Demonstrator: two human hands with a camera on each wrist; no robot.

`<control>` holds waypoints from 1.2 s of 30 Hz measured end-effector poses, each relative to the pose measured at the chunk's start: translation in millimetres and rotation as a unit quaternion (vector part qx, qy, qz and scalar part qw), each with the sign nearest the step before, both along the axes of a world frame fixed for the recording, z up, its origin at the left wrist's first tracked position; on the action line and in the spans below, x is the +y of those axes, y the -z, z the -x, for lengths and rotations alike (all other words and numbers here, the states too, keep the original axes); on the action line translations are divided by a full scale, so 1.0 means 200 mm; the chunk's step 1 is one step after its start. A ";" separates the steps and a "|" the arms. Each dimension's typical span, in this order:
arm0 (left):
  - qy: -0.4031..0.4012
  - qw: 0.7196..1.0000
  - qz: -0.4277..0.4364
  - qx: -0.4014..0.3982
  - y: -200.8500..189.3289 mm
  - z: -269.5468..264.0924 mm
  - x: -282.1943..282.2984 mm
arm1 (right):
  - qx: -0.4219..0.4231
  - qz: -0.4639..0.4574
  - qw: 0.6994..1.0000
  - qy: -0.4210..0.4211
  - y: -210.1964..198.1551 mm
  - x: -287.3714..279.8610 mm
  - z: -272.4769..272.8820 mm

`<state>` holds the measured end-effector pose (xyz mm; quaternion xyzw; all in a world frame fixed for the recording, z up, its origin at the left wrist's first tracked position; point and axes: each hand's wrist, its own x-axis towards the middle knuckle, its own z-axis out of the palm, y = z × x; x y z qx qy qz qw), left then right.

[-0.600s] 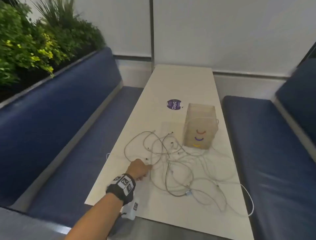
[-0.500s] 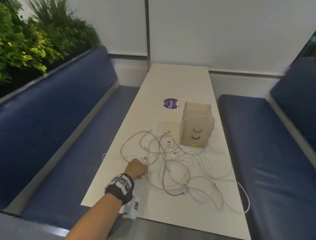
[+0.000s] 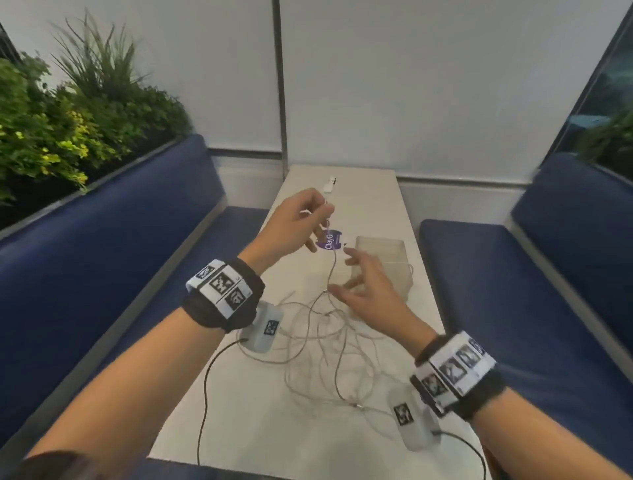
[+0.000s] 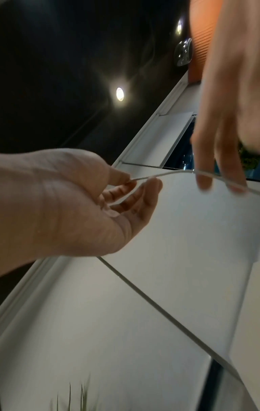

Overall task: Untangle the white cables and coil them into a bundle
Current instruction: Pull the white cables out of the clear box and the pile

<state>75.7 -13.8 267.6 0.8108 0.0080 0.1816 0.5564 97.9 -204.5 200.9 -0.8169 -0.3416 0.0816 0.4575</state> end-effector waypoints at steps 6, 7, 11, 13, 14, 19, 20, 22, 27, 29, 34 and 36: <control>-0.016 0.992 0.044 -0.115 -0.35 -0.07 -0.01 | 0.027 0.104 0.990 -0.095 0.08 0.30 -0.33; -0.035 0.987 0.062 -0.144 -0.41 -0.05 0.00 | 0.042 0.125 0.986 -0.100 0.11 0.30 -0.34; -0.147 0.936 0.090 -0.305 -0.63 0.03 0.11 | 0.068 0.212 0.967 -0.124 0.23 0.26 -0.36; -0.170 0.916 0.072 -0.356 -0.68 0.05 0.17 | 0.072 0.198 0.972 -0.100 0.20 0.27 -0.36; -0.173 0.922 0.052 -0.343 -0.67 0.05 0.18 | 0.059 0.180 0.979 -0.081 0.15 0.29 -0.37; -0.111 0.985 -0.120 -0.064 -0.26 -0.09 0.14 | -0.053 0.068 0.996 0.012 -0.31 0.45 -0.43; -0.098 0.988 -0.122 -0.014 -0.17 -0.11 0.14 | -0.057 0.026 0.998 0.020 -0.41 0.47 -0.45; -0.050 0.995 -0.081 0.039 -0.02 -0.12 0.14 | -0.011 -0.082 0.996 0.019 -0.58 0.49 -0.47; -0.062 0.994 -0.085 0.001 0.08 -0.13 0.05 | 0.086 -0.253 0.963 -0.043 -0.76 0.44 -0.42; -0.152 0.981 -0.097 -0.064 0.06 -0.15 0.02 | 0.129 -0.307 0.942 -0.040 -0.74 0.41 -0.42; -0.110 0.979 -0.170 -0.017 0.02 -0.17 0.00 | 0.205 -0.394 0.894 -0.062 -0.65 0.35 -0.41; -0.103 0.976 -0.190 -0.015 0.04 -0.20 0.00 | 0.212 -0.418 0.881 -0.064 -0.65 0.34 -0.41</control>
